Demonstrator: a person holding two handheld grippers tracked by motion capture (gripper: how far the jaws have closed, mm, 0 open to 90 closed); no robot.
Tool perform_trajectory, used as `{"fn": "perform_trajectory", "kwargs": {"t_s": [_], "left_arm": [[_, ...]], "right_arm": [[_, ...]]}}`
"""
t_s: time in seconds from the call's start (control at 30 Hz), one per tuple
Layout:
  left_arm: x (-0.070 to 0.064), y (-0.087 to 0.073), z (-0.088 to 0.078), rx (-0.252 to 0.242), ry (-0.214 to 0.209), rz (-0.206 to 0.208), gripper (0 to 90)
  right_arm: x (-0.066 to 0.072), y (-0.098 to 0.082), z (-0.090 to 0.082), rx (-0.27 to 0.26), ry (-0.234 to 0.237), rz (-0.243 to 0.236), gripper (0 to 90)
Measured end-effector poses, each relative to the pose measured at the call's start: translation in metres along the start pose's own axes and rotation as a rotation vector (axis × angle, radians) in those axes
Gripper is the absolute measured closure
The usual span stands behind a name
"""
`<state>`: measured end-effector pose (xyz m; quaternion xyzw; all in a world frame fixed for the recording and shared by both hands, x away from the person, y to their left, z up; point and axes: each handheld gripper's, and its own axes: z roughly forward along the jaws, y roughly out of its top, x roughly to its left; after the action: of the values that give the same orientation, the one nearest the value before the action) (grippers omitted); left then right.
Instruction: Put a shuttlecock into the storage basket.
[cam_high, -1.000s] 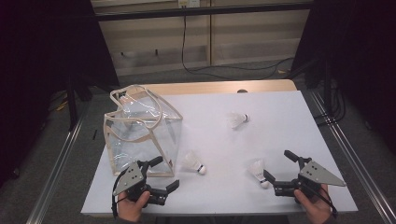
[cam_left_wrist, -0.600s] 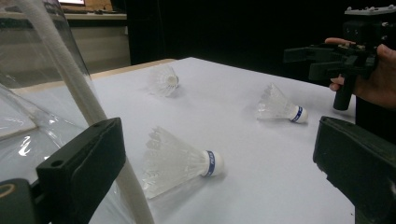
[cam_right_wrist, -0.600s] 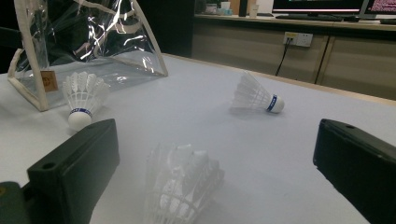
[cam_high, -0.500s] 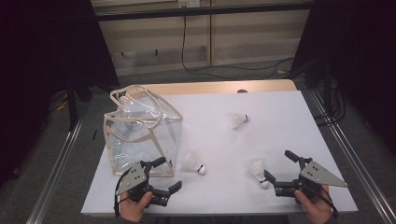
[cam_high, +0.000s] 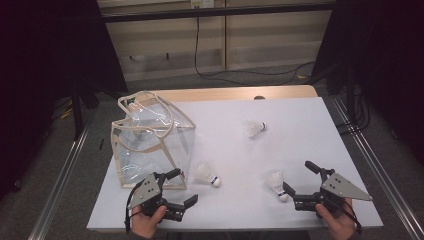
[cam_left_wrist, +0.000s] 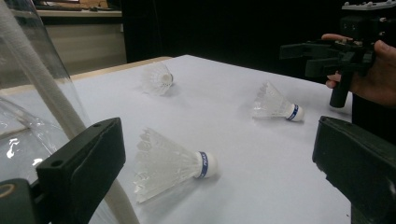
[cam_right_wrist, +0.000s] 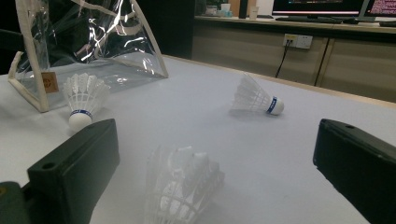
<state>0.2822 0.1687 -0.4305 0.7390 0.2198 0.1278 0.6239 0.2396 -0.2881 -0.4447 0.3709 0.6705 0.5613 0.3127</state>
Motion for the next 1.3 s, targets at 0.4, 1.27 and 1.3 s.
{"fn": "perform_trajectory", "kwargs": {"t_s": [0.4,1.27,1.3], "left_arm": [[-0.007,0.002,0.01,0.03,0.025,0.001,2.4],[-0.027,0.006,0.055,0.13,0.117,0.012,2.2],[-0.027,0.006,0.056,0.134,0.115,0.008,2.2]], "right_arm": [[0.0,0.0,0.0,-0.002,-0.002,-0.001,0.1],[0.001,0.0,-0.001,0.0,0.004,-0.01,0.2],[0.001,0.0,-0.001,0.0,0.003,-0.01,0.2]]}}
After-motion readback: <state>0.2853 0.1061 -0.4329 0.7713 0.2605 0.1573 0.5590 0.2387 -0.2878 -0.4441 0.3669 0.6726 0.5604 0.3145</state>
